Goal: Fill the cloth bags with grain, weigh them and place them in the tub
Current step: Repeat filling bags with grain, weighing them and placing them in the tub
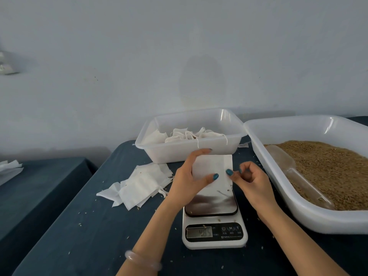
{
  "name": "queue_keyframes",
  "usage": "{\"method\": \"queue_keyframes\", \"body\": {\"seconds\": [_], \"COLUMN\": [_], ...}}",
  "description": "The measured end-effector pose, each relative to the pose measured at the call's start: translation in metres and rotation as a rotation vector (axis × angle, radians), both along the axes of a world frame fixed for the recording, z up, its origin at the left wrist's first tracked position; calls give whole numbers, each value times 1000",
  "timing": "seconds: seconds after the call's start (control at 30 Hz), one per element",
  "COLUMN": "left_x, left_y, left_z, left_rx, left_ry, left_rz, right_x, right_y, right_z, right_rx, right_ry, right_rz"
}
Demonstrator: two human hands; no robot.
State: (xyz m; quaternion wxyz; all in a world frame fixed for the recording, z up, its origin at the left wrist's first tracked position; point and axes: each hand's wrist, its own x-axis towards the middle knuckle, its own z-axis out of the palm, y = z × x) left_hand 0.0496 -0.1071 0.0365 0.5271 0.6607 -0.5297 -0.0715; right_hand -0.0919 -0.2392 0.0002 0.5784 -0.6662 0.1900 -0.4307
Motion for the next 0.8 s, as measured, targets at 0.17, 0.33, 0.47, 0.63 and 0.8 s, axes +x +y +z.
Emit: {"method": "queue_keyframes", "body": {"seconds": [0.17, 0.33, 0.47, 0.63, 0.8], "left_x": [-5, -8, -8, -9, -9], "left_y": [1, 1, 1, 2, 1], "left_z": [-1, 2, 2, 2, 3], "left_rx": [3, -15, -5, -11, -2], "left_ry": [16, 32, 40, 53, 50], "left_rz": [-13, -5, 52, 52, 73], "right_x": [-1, -2, -2, -2, -2], "right_y": [0, 4, 6, 8, 9], "right_z": [2, 5, 5, 5, 4], "right_rx": [-65, -127, -149, -240, -180], "right_ry": [-44, -51, -45, -22, -42], "right_rz": [18, 8, -2, -27, -26]}}
